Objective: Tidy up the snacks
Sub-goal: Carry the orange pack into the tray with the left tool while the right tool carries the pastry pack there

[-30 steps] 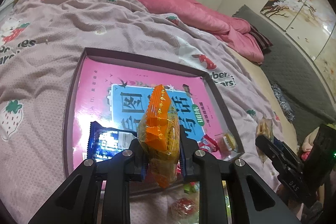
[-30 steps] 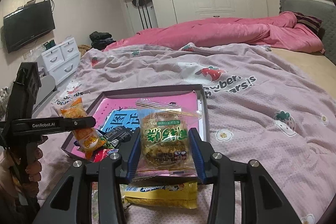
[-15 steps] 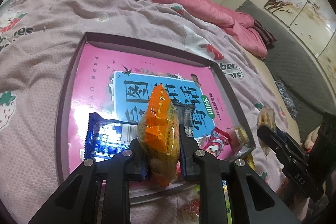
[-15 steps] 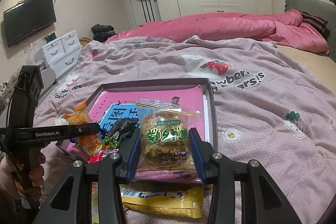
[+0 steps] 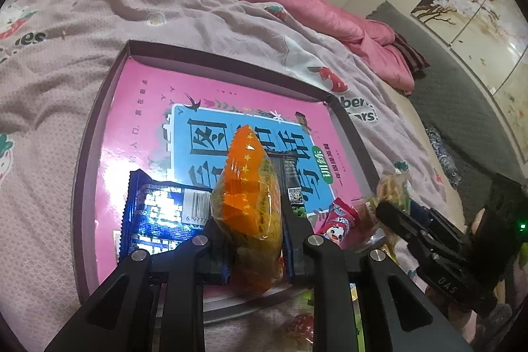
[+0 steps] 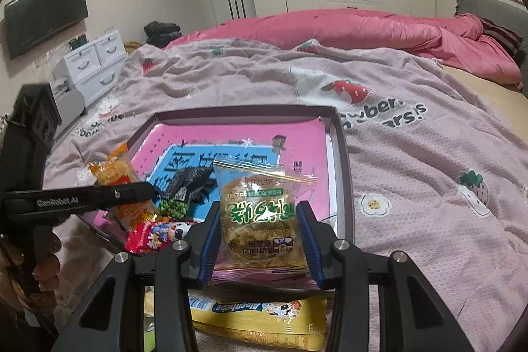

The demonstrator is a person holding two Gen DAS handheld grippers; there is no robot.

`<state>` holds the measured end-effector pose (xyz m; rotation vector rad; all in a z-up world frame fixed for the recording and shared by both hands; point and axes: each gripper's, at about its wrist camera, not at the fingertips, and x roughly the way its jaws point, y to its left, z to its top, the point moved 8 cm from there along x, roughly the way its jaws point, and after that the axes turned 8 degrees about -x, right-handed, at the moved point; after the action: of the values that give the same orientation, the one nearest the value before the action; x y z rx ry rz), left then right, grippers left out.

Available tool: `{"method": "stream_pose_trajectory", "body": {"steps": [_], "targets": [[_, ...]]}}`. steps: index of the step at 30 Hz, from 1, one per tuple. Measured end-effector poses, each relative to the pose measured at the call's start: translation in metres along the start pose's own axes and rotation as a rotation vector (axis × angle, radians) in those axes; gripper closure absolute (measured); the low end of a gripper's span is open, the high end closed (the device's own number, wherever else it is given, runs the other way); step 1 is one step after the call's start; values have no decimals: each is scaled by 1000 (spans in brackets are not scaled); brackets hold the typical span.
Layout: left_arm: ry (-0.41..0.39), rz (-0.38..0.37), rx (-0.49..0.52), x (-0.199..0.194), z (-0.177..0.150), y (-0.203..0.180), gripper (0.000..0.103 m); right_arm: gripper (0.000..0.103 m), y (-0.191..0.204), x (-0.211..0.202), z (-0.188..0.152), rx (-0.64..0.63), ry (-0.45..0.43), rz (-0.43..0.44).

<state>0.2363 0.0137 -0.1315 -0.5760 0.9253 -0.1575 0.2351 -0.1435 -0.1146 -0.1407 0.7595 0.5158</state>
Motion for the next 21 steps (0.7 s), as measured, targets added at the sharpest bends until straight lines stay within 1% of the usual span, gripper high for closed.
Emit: {"method": "stream_pose_trajectory", "body": {"steps": [7,21], "targets": [[-9,15,2,-2,4,2,79,58,4,9,-4,-16,27,7],[1,37,21,-3,2,1,79,57,-3,12,-4,-18,27,-24]]}}
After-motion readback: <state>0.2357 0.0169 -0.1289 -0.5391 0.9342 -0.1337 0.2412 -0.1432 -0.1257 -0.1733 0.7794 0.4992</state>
